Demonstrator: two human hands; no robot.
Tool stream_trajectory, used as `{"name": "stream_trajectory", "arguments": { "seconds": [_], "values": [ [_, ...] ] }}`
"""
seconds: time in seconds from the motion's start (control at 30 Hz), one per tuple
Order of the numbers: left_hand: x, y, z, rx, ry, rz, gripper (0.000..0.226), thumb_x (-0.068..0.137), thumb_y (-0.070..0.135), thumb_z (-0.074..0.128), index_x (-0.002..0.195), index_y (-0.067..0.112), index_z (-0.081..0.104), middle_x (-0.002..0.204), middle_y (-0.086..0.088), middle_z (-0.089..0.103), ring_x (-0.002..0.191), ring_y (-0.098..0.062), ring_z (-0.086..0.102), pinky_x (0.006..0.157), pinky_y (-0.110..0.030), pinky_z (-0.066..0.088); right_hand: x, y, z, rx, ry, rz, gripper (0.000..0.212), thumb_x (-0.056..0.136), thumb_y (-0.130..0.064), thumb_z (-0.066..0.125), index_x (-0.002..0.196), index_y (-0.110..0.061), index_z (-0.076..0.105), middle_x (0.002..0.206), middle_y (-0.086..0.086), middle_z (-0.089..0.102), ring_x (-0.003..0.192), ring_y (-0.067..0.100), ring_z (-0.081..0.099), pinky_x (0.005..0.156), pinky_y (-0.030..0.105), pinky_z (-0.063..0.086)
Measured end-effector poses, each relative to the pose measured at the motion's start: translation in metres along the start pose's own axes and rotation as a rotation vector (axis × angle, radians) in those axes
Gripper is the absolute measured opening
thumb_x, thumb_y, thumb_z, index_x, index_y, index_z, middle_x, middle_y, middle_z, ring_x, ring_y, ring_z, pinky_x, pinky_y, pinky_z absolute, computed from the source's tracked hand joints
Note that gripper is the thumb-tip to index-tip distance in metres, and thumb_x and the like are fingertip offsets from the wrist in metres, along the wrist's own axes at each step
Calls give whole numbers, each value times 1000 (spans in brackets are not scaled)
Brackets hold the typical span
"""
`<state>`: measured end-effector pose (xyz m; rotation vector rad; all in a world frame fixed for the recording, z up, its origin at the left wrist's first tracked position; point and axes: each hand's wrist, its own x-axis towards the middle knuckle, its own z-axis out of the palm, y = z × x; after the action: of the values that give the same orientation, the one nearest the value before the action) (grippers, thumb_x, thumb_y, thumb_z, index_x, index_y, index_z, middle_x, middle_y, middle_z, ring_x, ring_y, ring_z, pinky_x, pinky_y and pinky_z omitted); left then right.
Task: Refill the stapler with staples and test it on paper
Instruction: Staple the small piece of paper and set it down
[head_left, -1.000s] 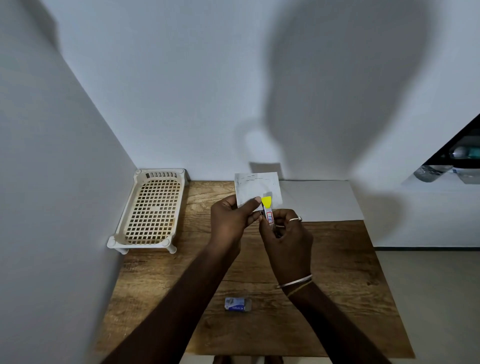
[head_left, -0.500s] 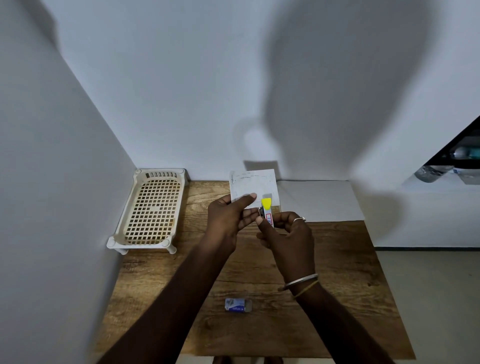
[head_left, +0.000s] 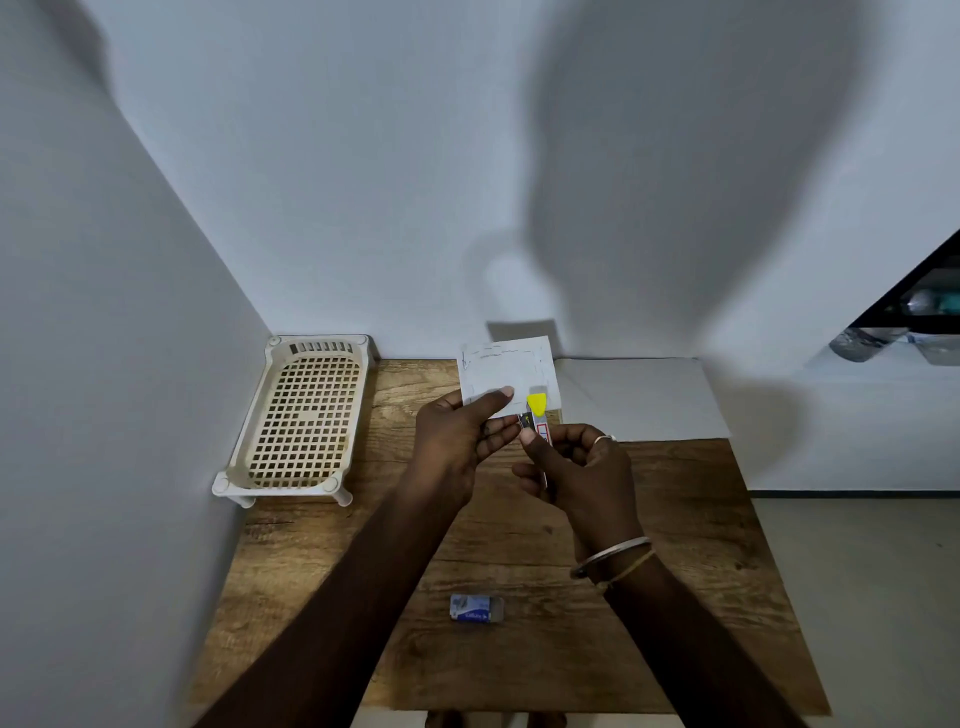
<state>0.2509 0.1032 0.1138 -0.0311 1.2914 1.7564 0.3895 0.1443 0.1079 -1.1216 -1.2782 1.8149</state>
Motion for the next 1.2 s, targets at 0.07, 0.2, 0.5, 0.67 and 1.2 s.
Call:
{"name": "stream_trajectory", "arguments": {
  "seconds": [0.07,0.2,0.5,0.67,1.2],
  "values": [
    [0,0,-1,2,-6,-3,31,82,0,81,111,-2,70,100,-15,80,88,-33,78,69,-32,63,0,1,-1,15,-4,8,22,80,-19,83,95,-7,72,85,14,77,74,32,77,60,32,62],
    [0,0,-2,-4,-21,-8,31,82,-1,80,111,-2,71,103,-17,79,88,-33,78,69,-33,64,1,4,-1,62,-13,33,20,80,-18,83,95,-9,73,87,15,77,75,32,77,63,33,62],
    [2,1,1,-2,-6,-11,27,82,0,80,107,-1,71,97,-17,79,87,-33,78,74,-35,65,6,7,-3,173,-35,118,41,76,-27,81,106,-3,69,95,18,77,81,35,76,73,41,64],
    [4,1,-3,1,-6,-11,28,82,0,81,107,0,70,97,-15,80,86,-31,79,72,-33,65,7,11,-10,89,-28,62,26,84,-15,79,107,-4,69,94,15,78,82,32,77,70,37,65],
    [16,-44,-28,138,46,-117,20,83,1,81,99,3,70,84,-9,81,80,-26,79,71,-32,65,13,96,-58,-814,44,-441,30,81,-11,79,110,-20,76,101,-4,73,97,13,67,85,30,55]
  ]
}}
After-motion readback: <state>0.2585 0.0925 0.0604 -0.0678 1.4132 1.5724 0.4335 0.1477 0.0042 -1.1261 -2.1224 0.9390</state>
